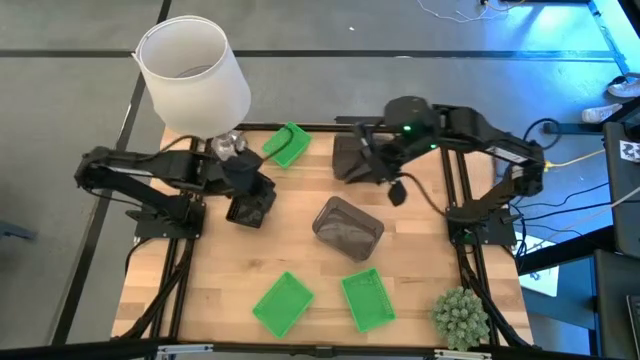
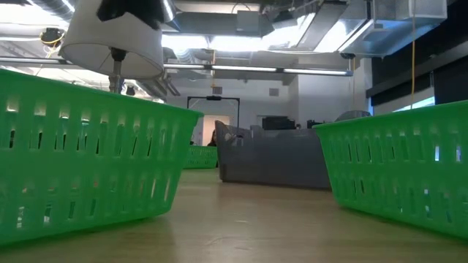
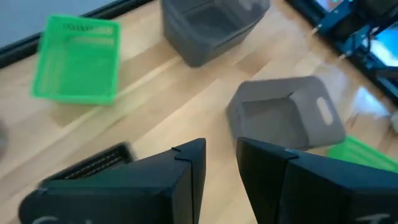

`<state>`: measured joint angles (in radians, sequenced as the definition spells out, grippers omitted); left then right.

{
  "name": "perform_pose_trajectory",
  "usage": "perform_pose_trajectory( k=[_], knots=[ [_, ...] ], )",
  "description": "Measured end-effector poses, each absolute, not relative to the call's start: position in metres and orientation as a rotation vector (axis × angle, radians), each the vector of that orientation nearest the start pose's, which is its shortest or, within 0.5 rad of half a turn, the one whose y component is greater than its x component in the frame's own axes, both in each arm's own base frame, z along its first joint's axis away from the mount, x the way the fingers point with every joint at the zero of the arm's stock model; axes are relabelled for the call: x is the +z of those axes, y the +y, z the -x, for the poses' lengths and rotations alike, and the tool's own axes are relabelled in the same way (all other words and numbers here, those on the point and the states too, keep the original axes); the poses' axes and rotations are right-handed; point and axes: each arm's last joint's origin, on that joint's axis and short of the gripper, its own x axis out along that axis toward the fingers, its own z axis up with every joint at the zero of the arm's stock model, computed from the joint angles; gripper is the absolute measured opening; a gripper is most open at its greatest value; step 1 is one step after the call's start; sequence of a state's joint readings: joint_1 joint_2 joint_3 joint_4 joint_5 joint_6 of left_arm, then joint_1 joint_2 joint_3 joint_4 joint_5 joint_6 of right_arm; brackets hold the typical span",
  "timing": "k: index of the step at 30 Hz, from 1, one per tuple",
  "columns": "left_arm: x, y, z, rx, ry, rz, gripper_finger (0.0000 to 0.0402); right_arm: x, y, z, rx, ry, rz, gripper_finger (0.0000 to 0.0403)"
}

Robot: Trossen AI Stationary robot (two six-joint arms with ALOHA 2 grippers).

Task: Stack baskets by color
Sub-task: Stack the bottom transparent black bin on the top transparent black bin

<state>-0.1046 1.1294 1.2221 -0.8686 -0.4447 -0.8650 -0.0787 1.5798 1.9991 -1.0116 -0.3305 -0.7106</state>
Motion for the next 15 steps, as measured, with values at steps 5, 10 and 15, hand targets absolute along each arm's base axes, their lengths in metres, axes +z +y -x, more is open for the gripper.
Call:
perform_pose_trajectory(
  k=[5, 10, 15],
  knots=[
    [0.351, -0.014, -0.240, 0.596, 0.518, 0.620, 0.0082, 0.483, -0.001, -0.277, 0.487, 0.423, 0.526, 0.0061],
    [0.338, -0.016, -0.264, 0.613, 0.506, 0.646, 0.0082, 0.492, 0.010, -0.253, 0.525, 0.416, 0.530, 0.0061],
    [0.316, -0.018, -0.284, 0.666, 0.556, 0.678, 0.0082, 0.498, 0.018, -0.234, 0.558, 0.407, 0.536, 0.0061]
  ],
)
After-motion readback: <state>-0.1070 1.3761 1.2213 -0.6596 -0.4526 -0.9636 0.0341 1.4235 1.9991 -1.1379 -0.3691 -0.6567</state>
